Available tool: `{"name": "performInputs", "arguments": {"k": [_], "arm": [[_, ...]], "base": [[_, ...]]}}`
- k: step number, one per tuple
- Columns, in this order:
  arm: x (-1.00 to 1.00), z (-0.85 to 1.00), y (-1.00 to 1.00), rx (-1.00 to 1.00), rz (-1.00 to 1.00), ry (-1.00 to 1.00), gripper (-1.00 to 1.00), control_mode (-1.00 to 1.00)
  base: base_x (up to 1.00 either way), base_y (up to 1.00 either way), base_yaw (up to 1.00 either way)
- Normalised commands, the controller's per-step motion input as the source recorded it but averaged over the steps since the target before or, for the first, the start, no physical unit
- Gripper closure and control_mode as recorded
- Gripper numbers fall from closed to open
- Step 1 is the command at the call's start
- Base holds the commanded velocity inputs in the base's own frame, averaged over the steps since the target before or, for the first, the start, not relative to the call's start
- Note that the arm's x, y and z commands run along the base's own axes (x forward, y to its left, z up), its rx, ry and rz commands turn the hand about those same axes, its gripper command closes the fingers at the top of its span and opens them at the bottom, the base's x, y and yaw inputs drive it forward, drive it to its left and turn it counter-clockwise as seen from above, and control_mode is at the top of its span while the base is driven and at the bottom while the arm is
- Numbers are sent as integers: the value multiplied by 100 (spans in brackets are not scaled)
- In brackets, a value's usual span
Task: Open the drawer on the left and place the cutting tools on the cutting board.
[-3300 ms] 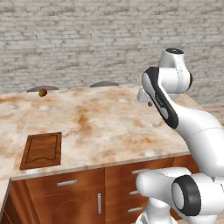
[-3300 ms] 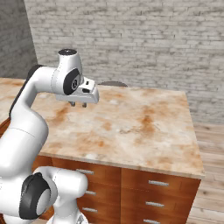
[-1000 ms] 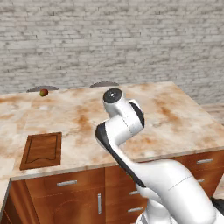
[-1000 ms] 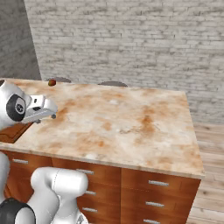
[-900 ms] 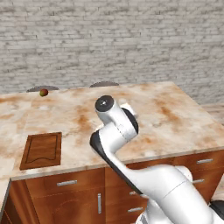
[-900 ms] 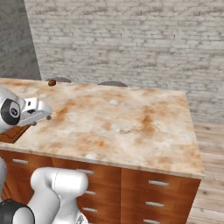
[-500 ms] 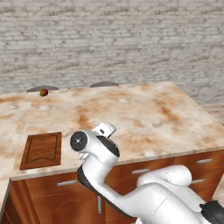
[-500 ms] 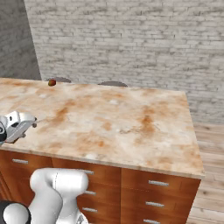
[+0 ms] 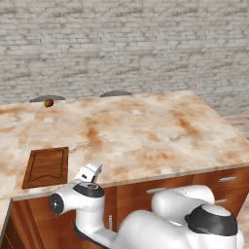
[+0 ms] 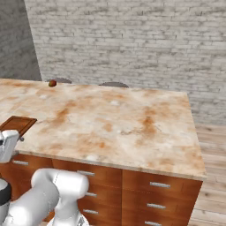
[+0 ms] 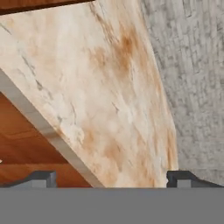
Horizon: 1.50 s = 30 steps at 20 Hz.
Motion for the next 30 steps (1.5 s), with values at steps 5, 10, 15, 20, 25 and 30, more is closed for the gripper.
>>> {"name": "performInputs", "arguments": {"k": [5,10,15,20,25,30], "arm": [[0,-54,71,-24,0,0,-100,-100],[0,-44,70,-31,0,0,-100,-100],[-5,-40,40,-24,0,-11,-100,-100],[-5,-30,7,-9,7,-9,-100,-100],[0,-38,0,-10,28,-4,-100,-100],[0,-13,-18,-4,34,0,-100,-100]], "base": [[0,0,0],[0,0,0],[0,0,0],[0,0,0],[0,0,0],[0,0,0]]}}
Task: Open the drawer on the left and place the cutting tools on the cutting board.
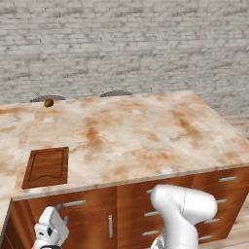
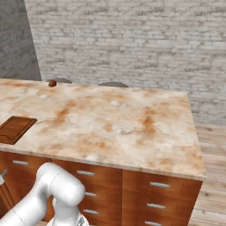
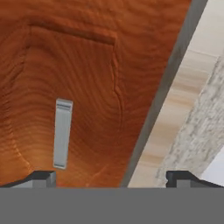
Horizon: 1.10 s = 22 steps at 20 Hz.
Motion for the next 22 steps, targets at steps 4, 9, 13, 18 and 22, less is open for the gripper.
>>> {"name": "performInputs", "arguments": {"k": [4,9,13,18,22], "arm": [[4,0,-36,3,29,0,-100,-100],[0,0,-21,16,27,1,-100,-100],[0,1,-17,22,16,0,-100,-100],[0,5,-6,8,3,0,-100,-100],[11,0,0,0,0,5,-100,-100]], "base": [[0,0,0],[0,0,0],[0,0,0],[0,0,0],[0,0,0]]}}
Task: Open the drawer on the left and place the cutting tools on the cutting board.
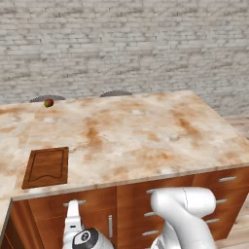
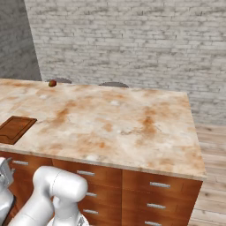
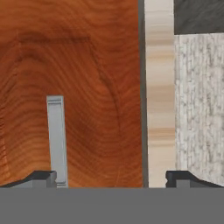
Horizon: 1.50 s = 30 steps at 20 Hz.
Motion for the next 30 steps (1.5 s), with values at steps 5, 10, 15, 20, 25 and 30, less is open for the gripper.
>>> {"name": "performInputs", "arguments": {"k": [5,10,15,20,25,30], "arm": [[9,-19,0,0,0,5,-100,-100],[0,-28,0,0,0,0,-100,-100],[0,-5,3,0,0,0,-100,-100],[7,0,8,0,0,0,-100,-100],[21,0,2,0,0,0,-100,-100],[21,0,0,0,0,0,-100,-100]], "base": [[0,0,0],[0,0,0],[0,0,0],[0,0,0],[0,0,0],[0,0,0]]}}
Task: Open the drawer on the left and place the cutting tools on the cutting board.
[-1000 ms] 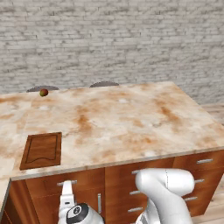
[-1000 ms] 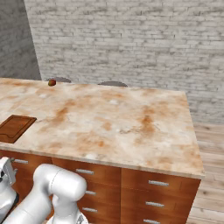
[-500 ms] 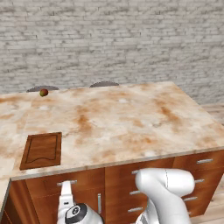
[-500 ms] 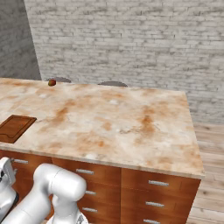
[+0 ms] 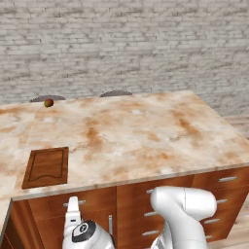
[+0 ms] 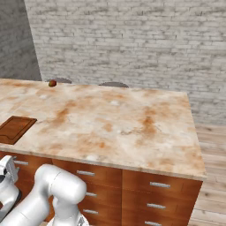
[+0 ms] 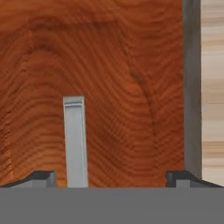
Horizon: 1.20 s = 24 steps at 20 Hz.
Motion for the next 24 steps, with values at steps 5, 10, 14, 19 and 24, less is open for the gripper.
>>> {"name": "performInputs", "arguments": {"k": [5,10,14,19,24], "arm": [[1,-9,5,0,0,0,-100,-100],[0,-23,10,0,0,0,-100,-100],[5,-14,4,0,0,0,-100,-100],[17,-1,0,0,0,0,-100,-100],[12,-1,0,0,0,0,-100,-100]], "base": [[0,0,0],[0,0,0],[0,0,0],[0,0,0],[0,0,0]]}}
